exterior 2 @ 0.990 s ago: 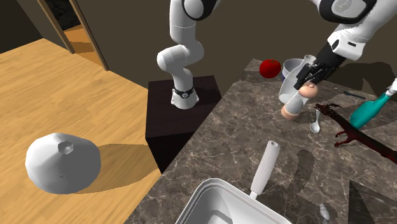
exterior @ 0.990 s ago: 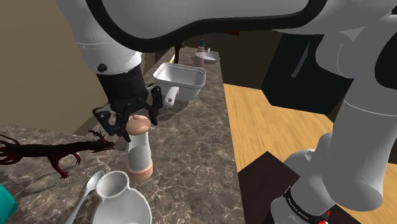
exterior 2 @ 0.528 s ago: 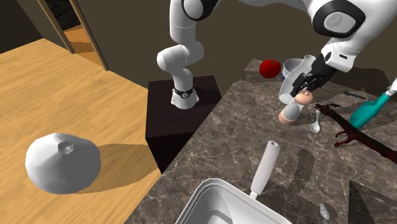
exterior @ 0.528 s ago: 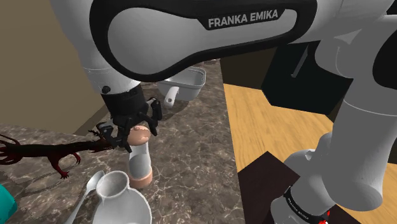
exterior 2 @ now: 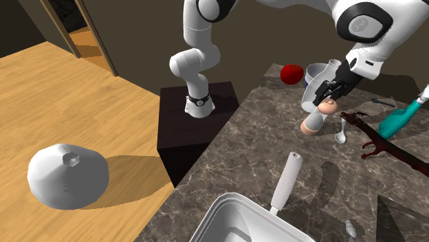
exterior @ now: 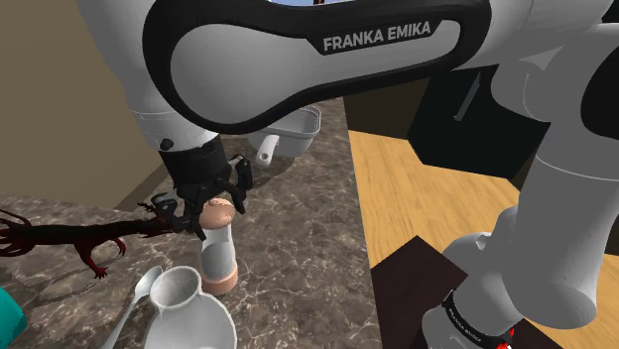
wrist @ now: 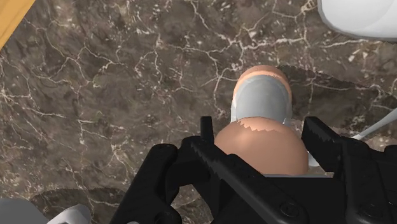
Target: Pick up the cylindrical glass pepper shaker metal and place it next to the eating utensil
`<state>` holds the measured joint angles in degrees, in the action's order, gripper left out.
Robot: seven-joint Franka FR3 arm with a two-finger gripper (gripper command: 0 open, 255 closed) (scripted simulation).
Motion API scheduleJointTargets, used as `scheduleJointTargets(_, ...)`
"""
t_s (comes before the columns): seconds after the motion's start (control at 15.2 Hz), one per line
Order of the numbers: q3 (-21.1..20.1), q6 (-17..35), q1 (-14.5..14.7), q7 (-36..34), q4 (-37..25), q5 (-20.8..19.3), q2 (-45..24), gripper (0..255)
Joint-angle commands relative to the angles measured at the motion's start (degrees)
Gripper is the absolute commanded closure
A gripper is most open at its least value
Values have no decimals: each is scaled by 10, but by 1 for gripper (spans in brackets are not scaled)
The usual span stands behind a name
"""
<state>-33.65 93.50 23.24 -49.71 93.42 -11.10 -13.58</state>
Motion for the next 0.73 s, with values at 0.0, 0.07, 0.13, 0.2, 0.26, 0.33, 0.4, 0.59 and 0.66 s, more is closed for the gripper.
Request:
scheduleJointTargets(0.0,0,0,0,0,0,0,0,0)
scheduleJointTargets(0.07,0,0,0,0,0,0,0,0)
scheduleJointTargets(0.13,0,0,0,0,0,0,0,0)
scheduleJointTargets(0.2,0,0,0,0,0,0,0,0)
scheduleJointTargets(0.26,0,0,0,0,0,0,0,0)
scheduleJointTargets(0.33,0,0,0,0,0,0,0,0)
scheduleJointTargets(0.4,-1,-21,4,-1,-24,-2,-4,0)
scheduleJointTargets(0.59,-3,-81,17,-3,-100,-10,-23,0)
scheduleJointTargets(0.66,-3,-81,17,-3,-100,-10,-23,0)
